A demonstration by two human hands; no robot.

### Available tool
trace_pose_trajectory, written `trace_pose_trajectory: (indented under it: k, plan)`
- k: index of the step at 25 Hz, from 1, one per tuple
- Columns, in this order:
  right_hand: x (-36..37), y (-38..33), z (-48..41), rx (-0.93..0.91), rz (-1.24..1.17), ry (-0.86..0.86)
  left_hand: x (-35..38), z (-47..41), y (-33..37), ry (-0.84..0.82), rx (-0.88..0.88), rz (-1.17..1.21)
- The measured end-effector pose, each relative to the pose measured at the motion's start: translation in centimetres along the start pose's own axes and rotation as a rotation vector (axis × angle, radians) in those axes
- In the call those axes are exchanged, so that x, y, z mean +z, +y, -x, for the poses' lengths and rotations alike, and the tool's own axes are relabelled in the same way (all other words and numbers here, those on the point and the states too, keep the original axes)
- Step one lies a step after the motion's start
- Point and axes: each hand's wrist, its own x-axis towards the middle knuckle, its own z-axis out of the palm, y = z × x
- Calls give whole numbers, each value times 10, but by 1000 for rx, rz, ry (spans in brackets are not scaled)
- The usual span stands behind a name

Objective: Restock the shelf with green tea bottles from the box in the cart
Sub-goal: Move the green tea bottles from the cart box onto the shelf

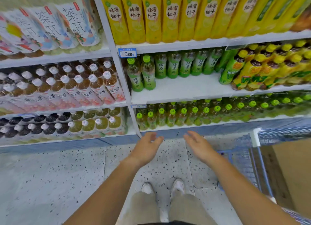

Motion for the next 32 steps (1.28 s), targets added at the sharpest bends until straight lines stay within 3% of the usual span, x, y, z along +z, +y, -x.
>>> trace_pose_trajectory:
  k: [10, 19, 26, 32]
  plan:
    - [-17, 46, 151, 120, -237, 358, 22, 55, 21, -202, 174, -139]
    - [-58, 105, 255, 133, -479, 670, 110, 105, 75, -390, 338, -185]
    - [-153, 178, 294, 73, -540, 761, 236, 140, 152, -424, 471, -200]
    - [-236, 262, 320, 88, -505, 771, 382, 173, 174, -468, 383, -137]
